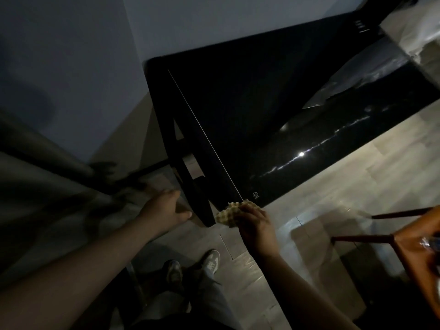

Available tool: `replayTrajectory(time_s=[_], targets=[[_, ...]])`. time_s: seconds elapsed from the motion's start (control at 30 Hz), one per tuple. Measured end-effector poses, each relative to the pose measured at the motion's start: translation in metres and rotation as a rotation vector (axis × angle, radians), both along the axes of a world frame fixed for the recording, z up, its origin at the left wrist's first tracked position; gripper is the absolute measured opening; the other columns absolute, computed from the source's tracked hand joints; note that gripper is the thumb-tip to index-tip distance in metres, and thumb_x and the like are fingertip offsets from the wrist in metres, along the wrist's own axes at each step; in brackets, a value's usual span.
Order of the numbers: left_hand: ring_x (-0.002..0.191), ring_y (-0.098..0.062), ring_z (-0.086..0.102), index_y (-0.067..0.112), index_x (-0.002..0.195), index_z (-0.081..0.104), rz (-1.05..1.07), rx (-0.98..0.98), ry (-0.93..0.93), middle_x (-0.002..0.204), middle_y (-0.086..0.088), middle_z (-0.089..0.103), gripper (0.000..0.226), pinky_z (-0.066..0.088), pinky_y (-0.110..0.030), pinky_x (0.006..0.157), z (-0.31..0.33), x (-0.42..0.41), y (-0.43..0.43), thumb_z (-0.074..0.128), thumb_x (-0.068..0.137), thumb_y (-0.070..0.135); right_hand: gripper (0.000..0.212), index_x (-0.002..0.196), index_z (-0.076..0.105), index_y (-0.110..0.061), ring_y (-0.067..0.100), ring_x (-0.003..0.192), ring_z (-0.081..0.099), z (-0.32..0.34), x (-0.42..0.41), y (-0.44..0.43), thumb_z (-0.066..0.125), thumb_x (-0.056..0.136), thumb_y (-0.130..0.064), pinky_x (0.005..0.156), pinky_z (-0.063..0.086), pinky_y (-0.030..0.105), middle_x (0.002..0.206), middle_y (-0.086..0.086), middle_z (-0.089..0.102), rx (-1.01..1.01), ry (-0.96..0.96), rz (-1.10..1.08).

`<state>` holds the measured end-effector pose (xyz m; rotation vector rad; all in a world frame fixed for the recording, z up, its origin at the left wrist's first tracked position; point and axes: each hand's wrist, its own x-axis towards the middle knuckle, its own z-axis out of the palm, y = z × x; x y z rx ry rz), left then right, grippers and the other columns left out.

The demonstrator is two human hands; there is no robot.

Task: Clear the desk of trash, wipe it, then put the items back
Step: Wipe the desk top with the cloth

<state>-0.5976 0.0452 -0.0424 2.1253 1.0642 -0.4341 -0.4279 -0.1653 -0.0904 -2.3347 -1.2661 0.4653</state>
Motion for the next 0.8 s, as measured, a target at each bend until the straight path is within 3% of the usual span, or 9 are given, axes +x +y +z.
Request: replayTrajectory(time_s=[0.17,0.33,0.53,0.63,0.8], targets=[[0.129,-0.025,0.044,0.008,0.139,0.043,-0.025,-0.001,-0.025,0.141,-0.012,0.044,0.069,0.038,-0.029,0.102,0.006,-0.001,-0.015,0.068,0.084,0.043,0.023,0.103,0.070,-0.013,0.015,0.097,0.061,0.008,-0.008,-0.043,0.070,0.081,-0.007,0.080,0.055,0.022,0.112,0.003,0.061,-0.081,0.046,-0.081],[0.134,-0.025,0.039,0.011,0.145,0.034,-0.085,-0.009,-0.001,0.148,-0.010,0.037,0.073,0.036,-0.031,0.105,0.018,0.000,-0.030,0.063,0.087,0.044,0.025,0.109,0.067,-0.012,0.007,0.093,0.052,0.041,-0.013,-0.061,0.068,0.085,-0.011,0.071,0.040,0.007,0.114,-0.005,0.056,-0.058,0.041,-0.268],[0.119,-0.020,0.053,0.010,0.135,0.048,-0.112,-0.032,-0.083,0.135,-0.007,0.052,0.063,0.044,-0.028,0.094,0.045,0.012,-0.053,0.069,0.084,0.040,0.023,0.107,0.067,-0.015,0.007,0.090,0.053,0.076,-0.006,-0.075,0.069,0.085,-0.017,0.071,0.037,0.007,0.112,-0.003,0.059,0.041,0.036,-0.383],[0.113,-0.015,0.054,0.012,0.128,0.054,-0.133,-0.020,-0.138,0.129,-0.003,0.054,0.055,0.044,-0.025,0.089,0.060,0.023,-0.067,0.070,0.083,0.039,0.023,0.109,0.066,-0.017,0.004,0.088,0.052,0.090,0.002,-0.081,0.068,0.086,-0.019,0.068,0.036,0.003,0.112,-0.006,0.059,0.089,0.034,-0.405],[0.105,-0.012,0.053,0.013,0.123,0.057,-0.184,0.012,-0.184,0.123,-0.001,0.055,0.048,0.046,-0.027,0.089,0.089,0.058,-0.093,0.069,0.084,0.039,0.029,0.114,0.065,-0.017,0.007,0.089,0.056,0.118,0.035,-0.108,0.069,0.086,-0.022,0.070,0.041,0.008,0.110,-0.003,0.062,0.170,0.034,-0.452]])
